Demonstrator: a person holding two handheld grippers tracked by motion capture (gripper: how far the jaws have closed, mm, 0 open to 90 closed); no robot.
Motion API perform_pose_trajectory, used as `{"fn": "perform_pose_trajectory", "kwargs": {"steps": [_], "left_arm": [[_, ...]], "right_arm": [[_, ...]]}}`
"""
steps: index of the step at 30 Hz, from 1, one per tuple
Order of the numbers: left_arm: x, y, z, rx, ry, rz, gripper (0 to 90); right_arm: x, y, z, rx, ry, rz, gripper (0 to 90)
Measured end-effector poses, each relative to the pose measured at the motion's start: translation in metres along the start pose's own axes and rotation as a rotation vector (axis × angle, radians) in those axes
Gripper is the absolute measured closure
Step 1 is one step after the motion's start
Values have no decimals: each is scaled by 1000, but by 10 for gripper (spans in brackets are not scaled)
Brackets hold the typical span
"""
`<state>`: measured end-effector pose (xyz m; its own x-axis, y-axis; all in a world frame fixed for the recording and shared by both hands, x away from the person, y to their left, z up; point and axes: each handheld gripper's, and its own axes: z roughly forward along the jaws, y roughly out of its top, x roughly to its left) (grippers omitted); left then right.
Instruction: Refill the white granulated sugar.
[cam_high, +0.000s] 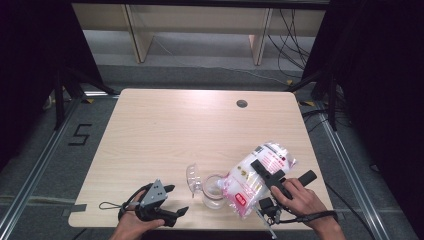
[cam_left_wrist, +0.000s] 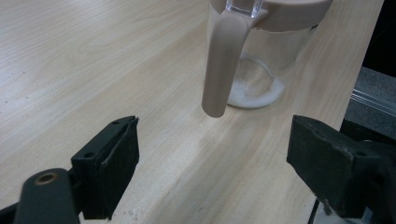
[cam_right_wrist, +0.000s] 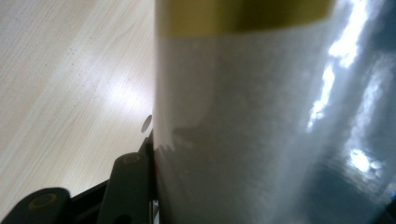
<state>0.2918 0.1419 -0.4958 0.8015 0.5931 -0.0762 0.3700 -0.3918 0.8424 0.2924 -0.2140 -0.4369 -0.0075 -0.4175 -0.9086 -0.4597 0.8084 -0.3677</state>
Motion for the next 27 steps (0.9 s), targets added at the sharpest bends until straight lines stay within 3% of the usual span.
{"fn": "perform_pose_trajectory", "kwargs": {"steps": [3, 4, 8, 16, 27], "left_arm": [[0, 0, 1, -9, 1, -6, 165], [1, 0, -1, 12, 10, 8, 165], [0, 0, 1, -9, 1, -5, 164], [0, -1, 1, -10, 0, -7, 165], [0, 0, 0, 1, -3, -2, 165]], "right_arm": [[0, 0, 0, -1, -2, 4, 535], [0, 0, 0, -3, -2, 2, 535], [-2, 0, 0, 0, 3, -25, 536], [-2, 0, -1, 4, 0, -1, 538], [-1, 0, 0, -6, 2, -17, 540]]}}
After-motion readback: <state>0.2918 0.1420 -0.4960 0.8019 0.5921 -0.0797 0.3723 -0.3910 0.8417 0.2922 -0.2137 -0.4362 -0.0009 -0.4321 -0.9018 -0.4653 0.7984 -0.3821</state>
